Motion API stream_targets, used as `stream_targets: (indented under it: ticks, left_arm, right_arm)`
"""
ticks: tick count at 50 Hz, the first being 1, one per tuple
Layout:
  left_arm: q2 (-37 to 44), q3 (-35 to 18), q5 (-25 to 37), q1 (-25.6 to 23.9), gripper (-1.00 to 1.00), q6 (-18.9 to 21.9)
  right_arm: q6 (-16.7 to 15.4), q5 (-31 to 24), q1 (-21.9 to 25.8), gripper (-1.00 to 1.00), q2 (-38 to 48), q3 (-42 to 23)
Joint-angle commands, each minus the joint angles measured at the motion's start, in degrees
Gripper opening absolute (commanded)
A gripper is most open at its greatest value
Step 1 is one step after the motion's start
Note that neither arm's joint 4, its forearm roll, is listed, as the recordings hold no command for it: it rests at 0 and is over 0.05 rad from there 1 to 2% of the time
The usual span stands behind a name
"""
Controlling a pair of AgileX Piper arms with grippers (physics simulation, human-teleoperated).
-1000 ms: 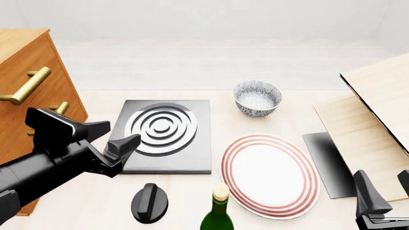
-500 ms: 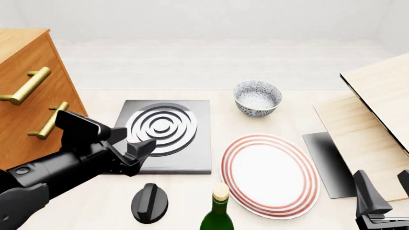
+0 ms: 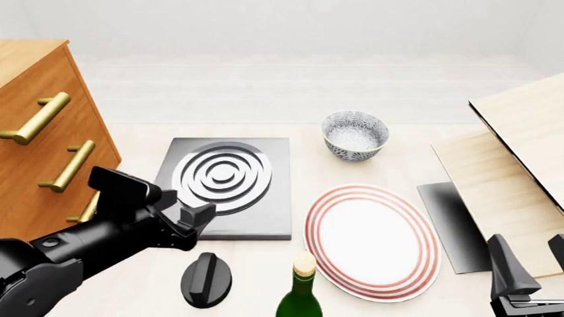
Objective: Turn on the stove.
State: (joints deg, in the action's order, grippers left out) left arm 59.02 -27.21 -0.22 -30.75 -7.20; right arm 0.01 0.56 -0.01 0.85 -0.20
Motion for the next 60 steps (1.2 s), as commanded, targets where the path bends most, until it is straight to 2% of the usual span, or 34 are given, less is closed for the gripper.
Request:
stream_targets:
  ticks: [1,10,31,60]
  left_arm:
    - [1.8,1.7,-1.7,0.0,1.0,-1.8]
    - [2.9,2.6,-2.6,-0.5,1.0,-3.4]
    - [5.7,5.6,-6.2,0.8,1.0,-2.9]
    - [10.4,7.9,-10.8,0.1,1.0,-4.9]
  right_arm:
    - [0.0,0.0,0.0,1.0,0.0,0.0]
    - [0.0,0.0,0.0,1.0,0.0,0.0]
    - [0.0,0.0,0.0,1.0,0.0,0.0]
    - [0.0,0.0,0.0,1.0,0.0,0.0]
